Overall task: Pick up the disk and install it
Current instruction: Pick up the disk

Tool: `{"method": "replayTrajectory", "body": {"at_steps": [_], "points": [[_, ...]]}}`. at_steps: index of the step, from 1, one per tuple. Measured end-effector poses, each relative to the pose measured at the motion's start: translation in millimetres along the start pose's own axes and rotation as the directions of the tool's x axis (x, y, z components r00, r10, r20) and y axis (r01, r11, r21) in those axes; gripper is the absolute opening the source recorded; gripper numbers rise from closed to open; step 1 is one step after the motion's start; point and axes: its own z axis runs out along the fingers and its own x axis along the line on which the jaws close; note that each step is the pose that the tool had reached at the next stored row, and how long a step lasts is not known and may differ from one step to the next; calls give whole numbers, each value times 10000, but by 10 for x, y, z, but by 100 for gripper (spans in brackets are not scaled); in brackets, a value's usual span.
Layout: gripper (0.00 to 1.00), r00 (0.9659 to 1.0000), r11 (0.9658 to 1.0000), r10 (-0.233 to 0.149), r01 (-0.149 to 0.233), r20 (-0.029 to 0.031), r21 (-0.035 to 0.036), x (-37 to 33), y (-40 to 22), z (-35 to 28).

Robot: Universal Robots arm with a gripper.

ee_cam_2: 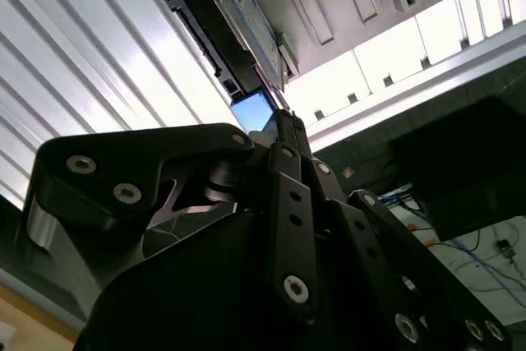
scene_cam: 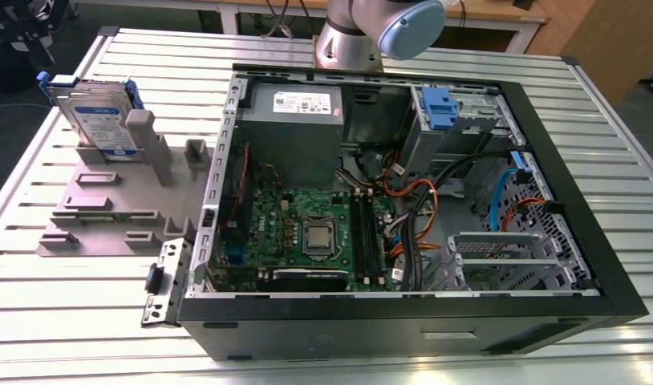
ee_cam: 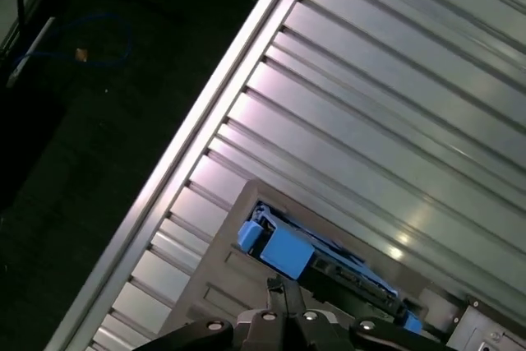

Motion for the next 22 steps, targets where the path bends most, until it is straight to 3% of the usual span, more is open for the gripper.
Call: {"method": "replayTrajectory", "body": {"at_steps": [3,6,11,13,17,20,22], "points": [[11,9985,9985,-545,545,-22,-4,0,0,3],[11,9941,9941,-1083,1083,-42,-9,0,0,7],[11,9801,9802,-1981,1981,-77,-19,0,-1,14],[11,9724,9724,-2333,2333,-90,-24,0,-1,17],[11,9526,9527,-3040,3039,-117,-36,0,-1,23],[11,9348,9349,-3549,3549,-138,-44,0,-1,28],[11,9210,9211,-3892,3892,-153,-51,0,-1,32]]}}
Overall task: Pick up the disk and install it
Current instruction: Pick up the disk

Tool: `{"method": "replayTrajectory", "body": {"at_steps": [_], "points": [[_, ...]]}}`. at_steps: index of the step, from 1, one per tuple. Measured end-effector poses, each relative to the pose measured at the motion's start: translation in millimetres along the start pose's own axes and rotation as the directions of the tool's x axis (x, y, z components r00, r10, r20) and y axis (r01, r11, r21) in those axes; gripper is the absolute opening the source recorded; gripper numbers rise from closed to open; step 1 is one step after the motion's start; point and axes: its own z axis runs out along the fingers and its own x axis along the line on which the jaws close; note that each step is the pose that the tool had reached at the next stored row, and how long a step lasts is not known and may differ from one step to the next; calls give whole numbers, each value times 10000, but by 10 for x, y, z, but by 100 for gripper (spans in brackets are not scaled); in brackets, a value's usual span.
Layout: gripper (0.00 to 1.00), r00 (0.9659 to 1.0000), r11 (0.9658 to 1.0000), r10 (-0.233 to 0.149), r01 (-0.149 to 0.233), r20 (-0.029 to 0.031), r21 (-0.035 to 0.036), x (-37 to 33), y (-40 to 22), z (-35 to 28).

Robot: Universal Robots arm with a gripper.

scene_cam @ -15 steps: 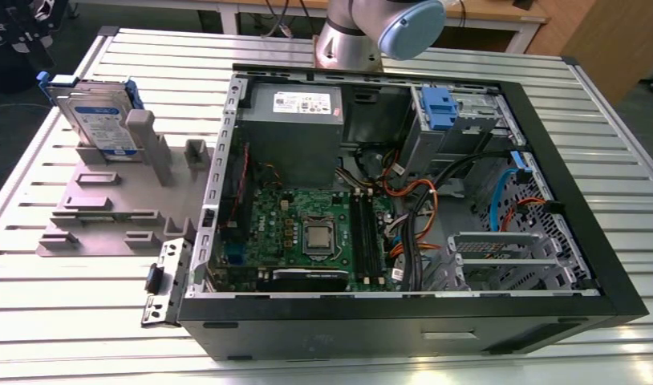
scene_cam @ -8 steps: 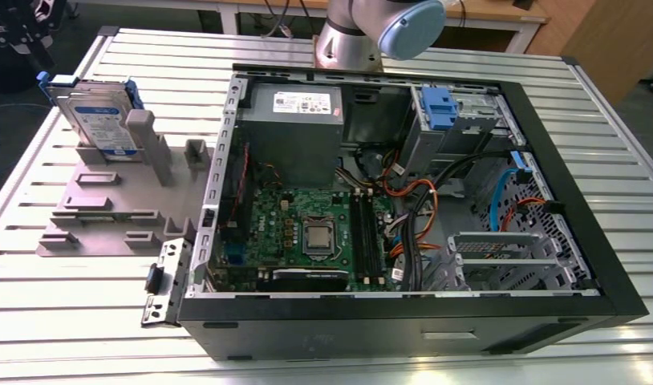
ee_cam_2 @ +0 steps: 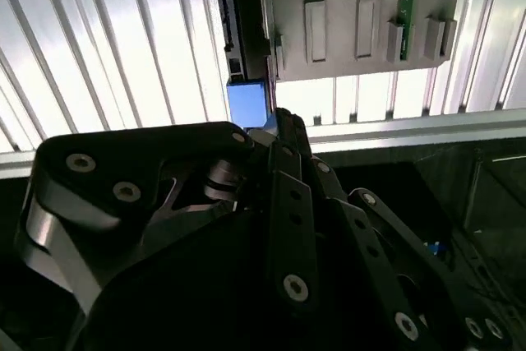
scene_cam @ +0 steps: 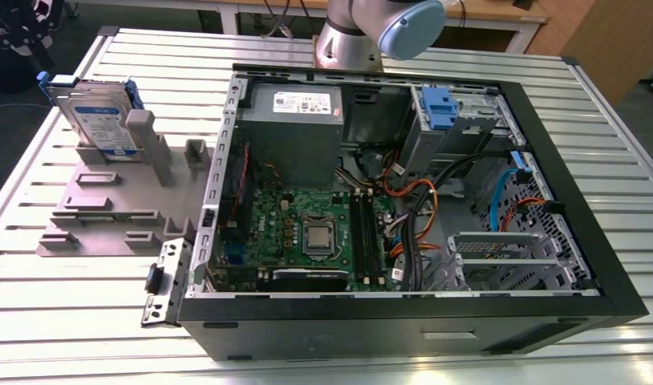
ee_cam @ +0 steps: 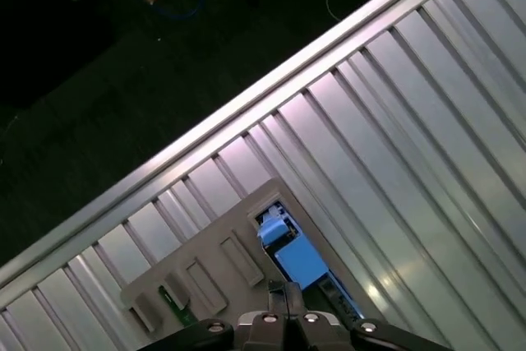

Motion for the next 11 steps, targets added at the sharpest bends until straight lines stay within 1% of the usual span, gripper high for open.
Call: {"method": "replayTrajectory", "body": {"at_steps": [2,4,6,8,11], "points": [[11,9993,9993,-365,365,-17,-1,0,0,5],[11,9974,9974,-724,724,-32,-2,0,0,11],[11,9941,9941,-1082,1082,-46,-5,0,-1,17],[11,9895,9896,-1442,1442,-60,-9,0,-1,20],[11,9855,9855,-1696,1696,-68,-10,-2,2,22]]}}
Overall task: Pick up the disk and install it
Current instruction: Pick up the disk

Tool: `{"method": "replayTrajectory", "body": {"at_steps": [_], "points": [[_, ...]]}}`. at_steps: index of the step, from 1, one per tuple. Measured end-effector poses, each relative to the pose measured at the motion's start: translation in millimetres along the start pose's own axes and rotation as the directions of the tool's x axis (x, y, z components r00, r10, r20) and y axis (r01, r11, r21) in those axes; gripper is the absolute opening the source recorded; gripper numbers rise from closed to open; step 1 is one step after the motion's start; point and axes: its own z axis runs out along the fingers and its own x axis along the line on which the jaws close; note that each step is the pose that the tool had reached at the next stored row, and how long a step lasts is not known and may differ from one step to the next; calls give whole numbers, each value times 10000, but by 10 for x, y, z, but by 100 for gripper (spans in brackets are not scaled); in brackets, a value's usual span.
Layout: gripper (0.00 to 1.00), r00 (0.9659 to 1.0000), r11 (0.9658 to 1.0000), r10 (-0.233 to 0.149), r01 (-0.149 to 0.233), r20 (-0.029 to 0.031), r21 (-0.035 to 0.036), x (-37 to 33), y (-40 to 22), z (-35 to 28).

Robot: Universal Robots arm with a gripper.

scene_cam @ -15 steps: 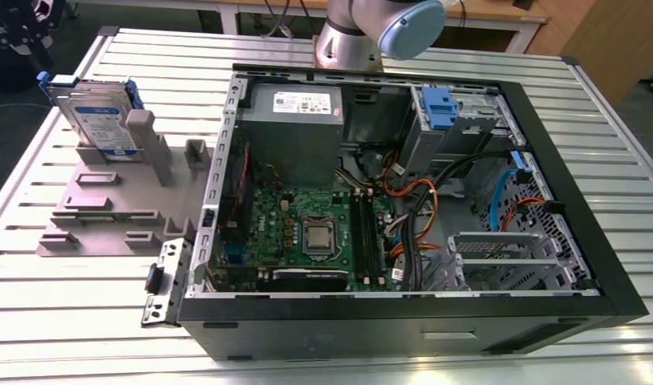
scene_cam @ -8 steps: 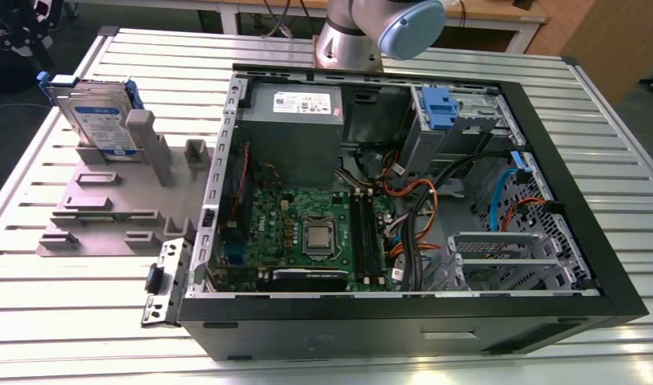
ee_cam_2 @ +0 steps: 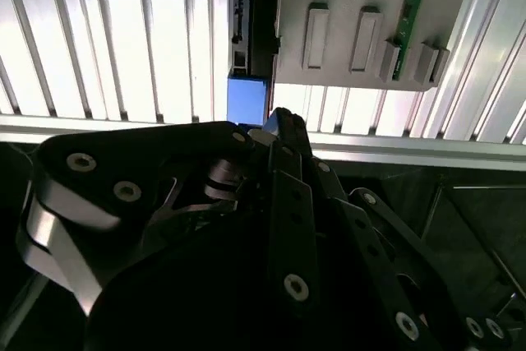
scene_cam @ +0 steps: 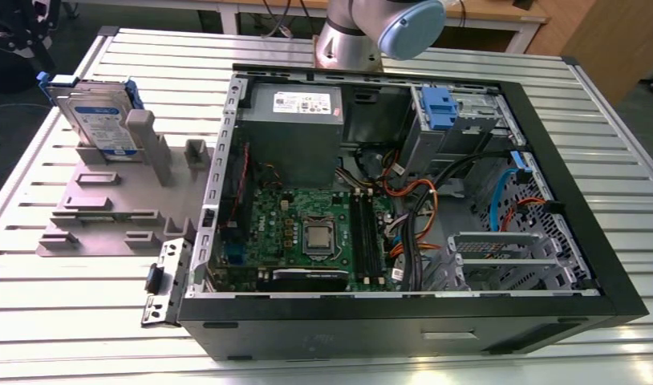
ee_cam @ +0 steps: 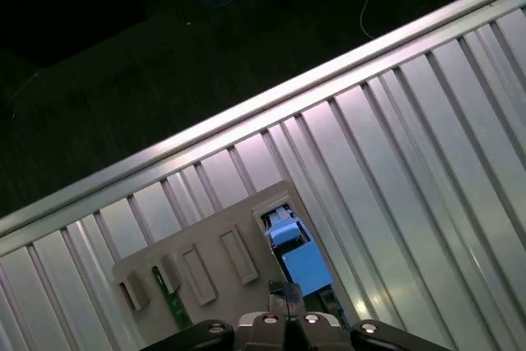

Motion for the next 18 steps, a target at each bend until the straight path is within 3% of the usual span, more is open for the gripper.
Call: {"method": "replayTrajectory", "body": {"at_steps": [7,12,18], "points": [[11,9999,9999,-133,133,-7,-2,-1,0,-1],[11,9955,9955,-948,948,-37,-8,-3,1,2],[11,9937,9937,-1123,1123,-48,-9,-64,30,26]]}}
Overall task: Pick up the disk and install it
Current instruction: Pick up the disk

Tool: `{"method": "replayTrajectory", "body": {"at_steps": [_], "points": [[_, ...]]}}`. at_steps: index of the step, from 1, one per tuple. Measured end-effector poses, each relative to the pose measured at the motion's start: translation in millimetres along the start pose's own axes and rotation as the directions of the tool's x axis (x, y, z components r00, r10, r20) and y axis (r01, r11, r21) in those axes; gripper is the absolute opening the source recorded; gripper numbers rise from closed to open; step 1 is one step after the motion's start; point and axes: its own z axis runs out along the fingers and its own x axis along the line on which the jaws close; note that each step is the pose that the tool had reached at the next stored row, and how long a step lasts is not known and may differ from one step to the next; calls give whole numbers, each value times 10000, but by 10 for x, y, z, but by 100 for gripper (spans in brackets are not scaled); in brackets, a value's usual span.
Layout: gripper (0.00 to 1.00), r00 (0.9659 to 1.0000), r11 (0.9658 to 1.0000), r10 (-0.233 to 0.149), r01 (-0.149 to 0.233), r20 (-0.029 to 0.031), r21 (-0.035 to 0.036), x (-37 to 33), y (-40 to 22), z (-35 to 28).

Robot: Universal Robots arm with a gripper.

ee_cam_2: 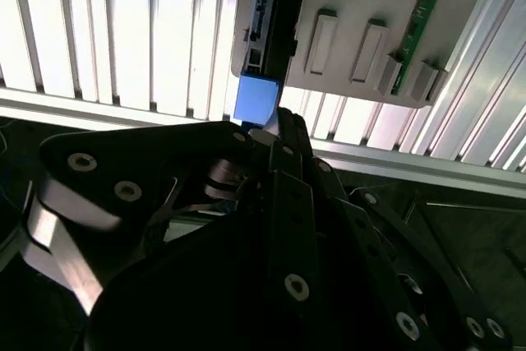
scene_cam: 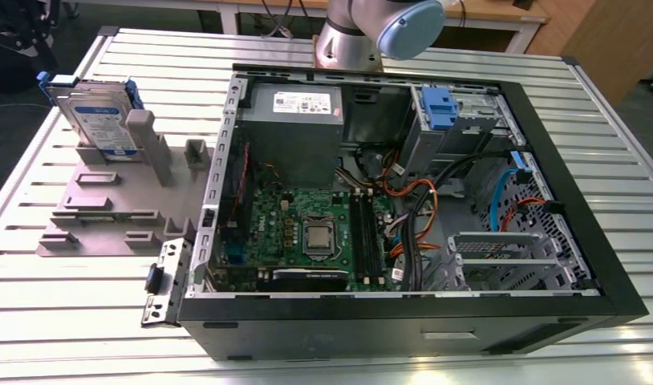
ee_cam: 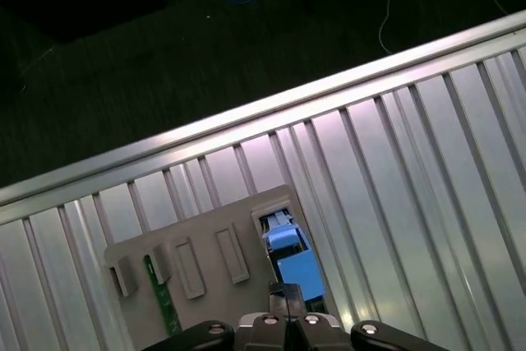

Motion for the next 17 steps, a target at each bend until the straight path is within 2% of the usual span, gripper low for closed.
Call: {"method": "replayTrajectory", "body": {"at_steps": [2,4,9,16,17], "points": [[11,9999,9999,-157,157,-5,1,-3,1,7],[11,9987,9987,-512,512,-20,-2,-3,0,10],[11,9913,9913,-1315,1315,-50,-10,-3,1,16],[11,9909,9909,-1344,1344,-52,-9,-4,0,18],[17,9909,9909,-1345,1345,-53,-10,-4,0,19]]}}
